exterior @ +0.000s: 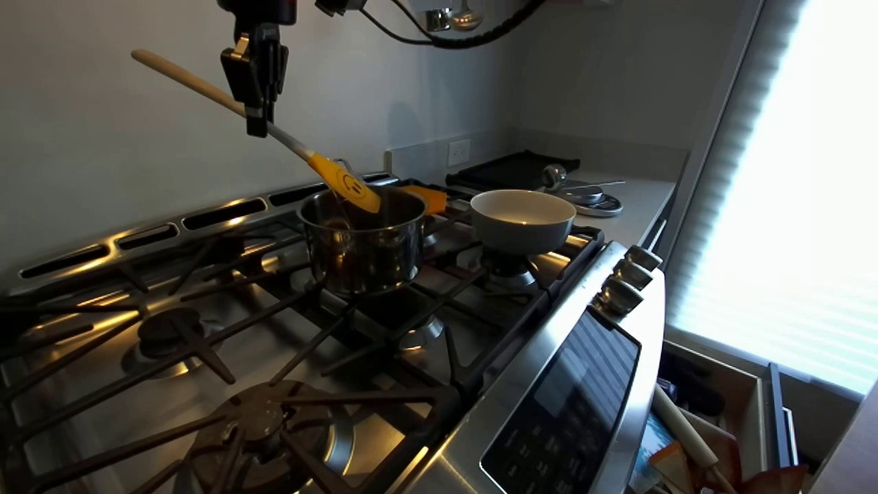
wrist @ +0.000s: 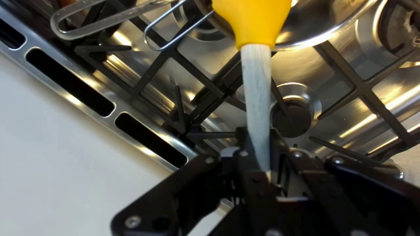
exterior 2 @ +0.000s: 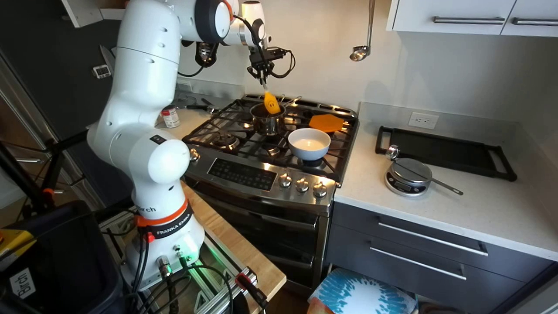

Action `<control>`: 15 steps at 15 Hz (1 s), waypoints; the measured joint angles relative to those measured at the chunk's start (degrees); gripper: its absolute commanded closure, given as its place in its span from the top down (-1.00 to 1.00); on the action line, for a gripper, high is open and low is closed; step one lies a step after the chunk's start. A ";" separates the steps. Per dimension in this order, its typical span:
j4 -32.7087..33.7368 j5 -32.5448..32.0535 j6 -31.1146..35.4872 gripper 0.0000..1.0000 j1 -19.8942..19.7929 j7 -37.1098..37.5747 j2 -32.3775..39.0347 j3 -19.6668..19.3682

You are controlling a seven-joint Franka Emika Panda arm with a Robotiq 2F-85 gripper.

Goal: Put the yellow spatula in the pot

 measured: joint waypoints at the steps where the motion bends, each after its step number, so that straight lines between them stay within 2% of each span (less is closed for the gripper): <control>1: -0.14 0.66 0.00 -0.15 -0.16 -0.20 0.37 0.14; 2: -0.28 1.09 -0.08 -0.04 -0.26 -0.22 0.67 0.23; 8: -0.53 1.34 -0.09 0.88 -0.28 0.53 0.97 0.07; 9: -0.56 0.73 -0.09 0.98 -0.13 1.62 0.70 -0.28; 12: -1.81 -3.73 -0.24 1.00 0.98 8.29 -1.68 -2.18; 15: -4.49 -9.47 -3.27 1.00 2.81 16.27 -5.65 -4.16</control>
